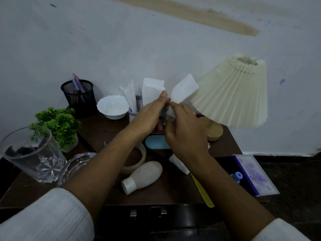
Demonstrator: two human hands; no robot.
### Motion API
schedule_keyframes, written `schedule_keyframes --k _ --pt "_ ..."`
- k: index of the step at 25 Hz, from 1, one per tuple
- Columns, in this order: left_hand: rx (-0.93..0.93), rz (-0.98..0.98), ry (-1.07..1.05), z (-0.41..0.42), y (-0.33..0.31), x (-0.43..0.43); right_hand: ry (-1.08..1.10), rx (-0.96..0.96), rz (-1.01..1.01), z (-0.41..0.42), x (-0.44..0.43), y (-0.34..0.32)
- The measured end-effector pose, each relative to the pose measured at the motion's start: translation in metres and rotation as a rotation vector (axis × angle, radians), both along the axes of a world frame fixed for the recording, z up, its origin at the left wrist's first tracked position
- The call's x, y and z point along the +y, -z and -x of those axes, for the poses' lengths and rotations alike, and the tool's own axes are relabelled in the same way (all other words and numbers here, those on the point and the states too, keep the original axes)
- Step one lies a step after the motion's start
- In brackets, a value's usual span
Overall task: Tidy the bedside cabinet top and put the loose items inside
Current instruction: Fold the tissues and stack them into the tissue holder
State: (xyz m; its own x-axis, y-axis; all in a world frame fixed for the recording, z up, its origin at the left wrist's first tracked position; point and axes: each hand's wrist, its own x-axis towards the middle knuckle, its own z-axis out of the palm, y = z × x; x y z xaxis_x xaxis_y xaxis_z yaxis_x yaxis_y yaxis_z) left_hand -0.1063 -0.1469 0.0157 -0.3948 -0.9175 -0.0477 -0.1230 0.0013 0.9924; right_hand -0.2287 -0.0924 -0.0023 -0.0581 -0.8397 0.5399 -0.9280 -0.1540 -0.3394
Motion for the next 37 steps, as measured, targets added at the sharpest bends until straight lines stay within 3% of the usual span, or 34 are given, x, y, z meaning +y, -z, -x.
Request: schedule_keyframes --k 9,21,32,37 --pt "-0.078 0.030 -0.019 -0.004 0.004 -0.006 -0.080 0.055 -0.090 0.007 -0.016 0.012" --pt "0.004 0.043 -0.043 -0.006 0.003 -0.003 -0.223 -0.233 -0.165 0.011 -0.017 0.009" --pt "-0.053 0.046 0.035 -0.009 0.005 -0.004 -0.119 0.024 -0.116 0.012 -0.017 0.013" --pt "-0.043 0.033 0.050 -0.009 0.003 -0.001 -0.134 -0.012 -0.117 0.013 -0.021 0.015"
